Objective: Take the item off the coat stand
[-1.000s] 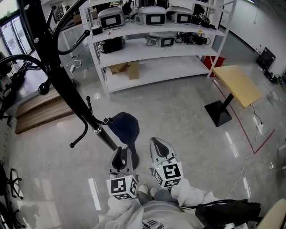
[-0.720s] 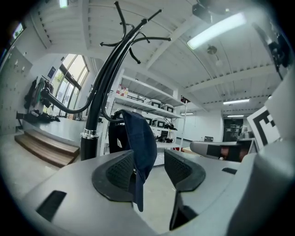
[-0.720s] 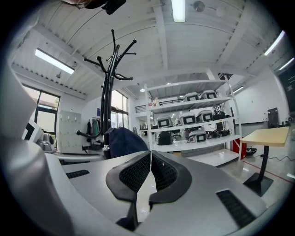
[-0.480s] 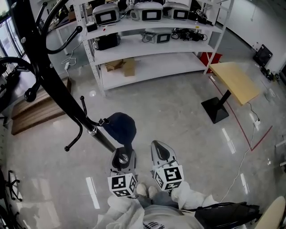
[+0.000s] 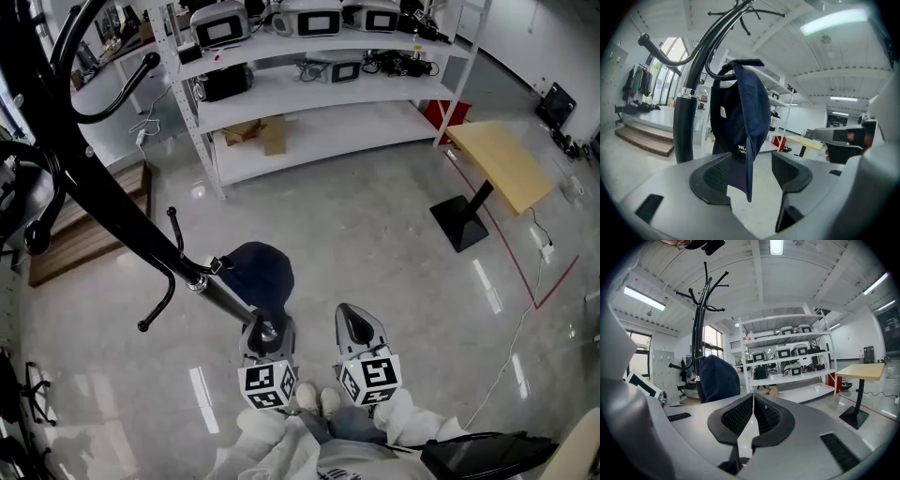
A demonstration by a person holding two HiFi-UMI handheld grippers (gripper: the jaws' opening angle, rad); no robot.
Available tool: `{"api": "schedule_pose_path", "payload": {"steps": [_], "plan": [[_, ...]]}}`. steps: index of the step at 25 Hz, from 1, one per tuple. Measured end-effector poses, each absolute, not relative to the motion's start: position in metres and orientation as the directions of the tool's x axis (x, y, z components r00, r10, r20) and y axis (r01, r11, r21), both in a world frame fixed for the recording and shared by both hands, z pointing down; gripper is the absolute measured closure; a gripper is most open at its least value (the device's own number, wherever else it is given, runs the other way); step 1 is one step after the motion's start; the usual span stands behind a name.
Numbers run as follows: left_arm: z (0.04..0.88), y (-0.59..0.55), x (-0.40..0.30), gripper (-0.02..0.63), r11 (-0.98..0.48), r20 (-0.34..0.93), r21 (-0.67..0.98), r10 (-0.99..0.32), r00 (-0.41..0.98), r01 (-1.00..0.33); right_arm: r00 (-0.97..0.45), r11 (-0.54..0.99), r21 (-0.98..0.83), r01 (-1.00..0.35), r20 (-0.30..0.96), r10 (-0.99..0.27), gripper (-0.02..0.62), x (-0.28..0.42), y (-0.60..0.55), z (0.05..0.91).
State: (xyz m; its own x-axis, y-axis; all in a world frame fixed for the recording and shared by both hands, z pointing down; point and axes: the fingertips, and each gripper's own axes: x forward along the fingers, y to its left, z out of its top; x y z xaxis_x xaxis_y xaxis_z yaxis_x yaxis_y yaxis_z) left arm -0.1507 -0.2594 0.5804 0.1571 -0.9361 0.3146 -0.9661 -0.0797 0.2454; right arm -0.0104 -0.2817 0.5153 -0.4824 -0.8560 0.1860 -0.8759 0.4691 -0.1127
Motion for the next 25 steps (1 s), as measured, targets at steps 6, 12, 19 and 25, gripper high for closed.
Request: {"api": "schedule_pose_path", "payload": {"steps": [6, 12, 19, 25], "plan": [[0.597, -0.274, -0.148, 0.354, -0.086, 0.355, 0.225, -0.920, 0.164, -0.971, -0.457, 0.441, -0.120, -0.890, 0.212, -0.864, 0.580, 0.001, -0.282, 0.528], [0.608, -0.281, -0.141, 0.382, -0.098, 0.396, 0.197, -0.902, 0.170, -0.976, -0.414, 0.394, -0.131, -0.910, 0.233, -0.880, 0.580, 0.018, -0.285, 0.536], [0.609, -0.286, -0.143, 0.472, -0.078, 0.400, 0.151, -0.907, 0.133, -0.985, -0.387, 0.360, -0.147, -0.921, 0.256, -0.886, 0.580, 0.026, -0.286, 0.545], [0.607, -0.287, -0.145, 0.508, -0.062, 0.393, 0.138, -0.912, 0.112, -0.988, -0.375, 0.344, -0.159, -0.926, 0.266, -0.888, 0.580, 0.029, -0.286, 0.548]]}}
